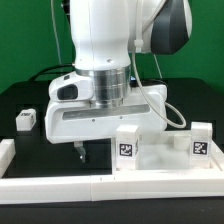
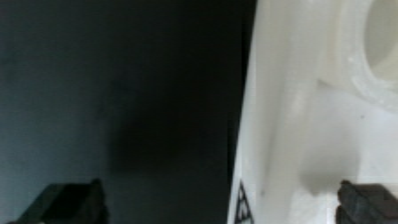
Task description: Assemble square table
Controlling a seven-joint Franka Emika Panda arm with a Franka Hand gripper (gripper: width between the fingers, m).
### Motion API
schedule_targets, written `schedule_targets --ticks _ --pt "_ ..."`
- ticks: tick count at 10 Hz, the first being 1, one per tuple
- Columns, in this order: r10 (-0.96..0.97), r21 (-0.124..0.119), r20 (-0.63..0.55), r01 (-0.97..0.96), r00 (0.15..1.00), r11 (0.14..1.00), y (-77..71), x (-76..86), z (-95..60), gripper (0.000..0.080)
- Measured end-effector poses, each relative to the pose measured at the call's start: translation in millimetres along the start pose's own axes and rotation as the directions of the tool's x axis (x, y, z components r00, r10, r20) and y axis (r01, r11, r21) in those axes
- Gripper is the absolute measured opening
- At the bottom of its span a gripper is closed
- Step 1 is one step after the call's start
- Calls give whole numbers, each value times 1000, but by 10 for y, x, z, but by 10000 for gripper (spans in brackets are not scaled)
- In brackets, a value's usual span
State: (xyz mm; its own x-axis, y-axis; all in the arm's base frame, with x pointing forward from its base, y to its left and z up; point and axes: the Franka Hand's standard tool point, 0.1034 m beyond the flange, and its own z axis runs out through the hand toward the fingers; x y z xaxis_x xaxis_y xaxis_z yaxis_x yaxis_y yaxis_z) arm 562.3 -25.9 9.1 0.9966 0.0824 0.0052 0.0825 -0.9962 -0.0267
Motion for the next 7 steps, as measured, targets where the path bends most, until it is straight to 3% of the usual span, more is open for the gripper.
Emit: schedule_targets --ticks 1,3,4,5,6,7 --pt "0 0 0 0 1000 1000 2 -2 3 618" --pt "1 0 1 -1 1000 1000 4 -3 5 257" --pt "1 0 1 -1 1000 1000 4 -4 5 257" --pt "1 0 1 -1 1000 1000 4 -4 6 121" --pt "1 0 1 -1 1000 1000 5 -4 6 54" --pt "1 0 1 -1 1000 1000 5 -4 6 54"
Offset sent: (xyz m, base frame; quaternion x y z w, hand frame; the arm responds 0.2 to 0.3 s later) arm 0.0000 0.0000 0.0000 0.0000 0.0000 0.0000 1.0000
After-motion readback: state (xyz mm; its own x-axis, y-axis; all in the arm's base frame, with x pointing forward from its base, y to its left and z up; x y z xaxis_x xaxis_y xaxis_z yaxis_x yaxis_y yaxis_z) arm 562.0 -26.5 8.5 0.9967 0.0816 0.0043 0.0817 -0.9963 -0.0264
